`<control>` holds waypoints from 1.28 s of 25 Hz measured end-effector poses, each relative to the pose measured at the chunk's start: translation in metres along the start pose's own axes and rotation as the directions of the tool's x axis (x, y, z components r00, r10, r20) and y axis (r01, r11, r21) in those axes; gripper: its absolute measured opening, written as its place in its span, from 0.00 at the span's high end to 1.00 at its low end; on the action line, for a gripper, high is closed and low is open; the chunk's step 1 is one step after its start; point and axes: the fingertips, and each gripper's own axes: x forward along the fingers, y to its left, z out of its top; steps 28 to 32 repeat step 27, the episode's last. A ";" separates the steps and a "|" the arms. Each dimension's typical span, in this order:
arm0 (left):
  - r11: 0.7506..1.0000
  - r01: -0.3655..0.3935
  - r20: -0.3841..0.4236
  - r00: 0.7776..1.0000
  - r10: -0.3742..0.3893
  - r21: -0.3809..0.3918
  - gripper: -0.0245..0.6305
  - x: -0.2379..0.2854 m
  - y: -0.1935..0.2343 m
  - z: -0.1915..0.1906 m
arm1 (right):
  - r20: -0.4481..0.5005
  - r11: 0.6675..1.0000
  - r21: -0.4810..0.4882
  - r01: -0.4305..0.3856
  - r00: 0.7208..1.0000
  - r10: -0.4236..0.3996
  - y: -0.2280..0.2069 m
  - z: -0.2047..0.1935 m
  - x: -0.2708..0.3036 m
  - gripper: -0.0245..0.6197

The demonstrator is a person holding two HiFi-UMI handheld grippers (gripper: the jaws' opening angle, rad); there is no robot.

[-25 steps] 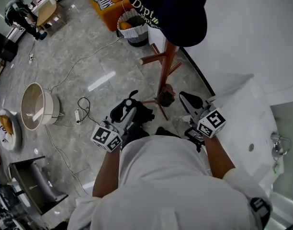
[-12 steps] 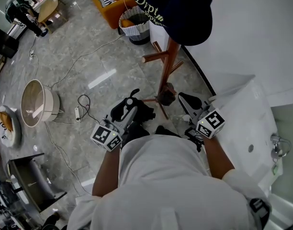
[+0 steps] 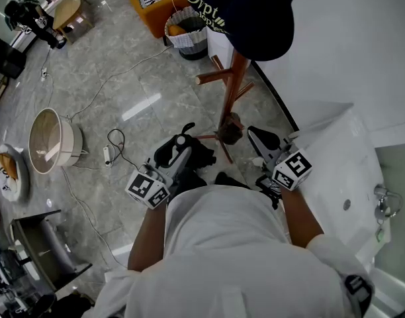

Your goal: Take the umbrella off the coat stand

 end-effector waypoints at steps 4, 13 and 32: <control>1.000 0.000 0.003 1.000 0.000 -0.004 0.68 0.000 0.000 0.001 | 0.000 1.000 0.006 -0.008 1.000 0.008 0.001 -0.001 0.001 0.94; 1.000 0.002 -0.001 1.000 -0.002 -0.002 0.68 0.000 0.001 -0.001 | 0.001 1.000 0.014 -0.010 1.000 0.010 -0.001 -0.003 0.002 0.94; 1.000 0.009 -0.003 1.000 -0.009 -0.029 0.68 0.005 0.001 0.003 | -0.005 0.999 0.045 0.013 1.000 -0.012 -0.009 -0.008 0.004 0.94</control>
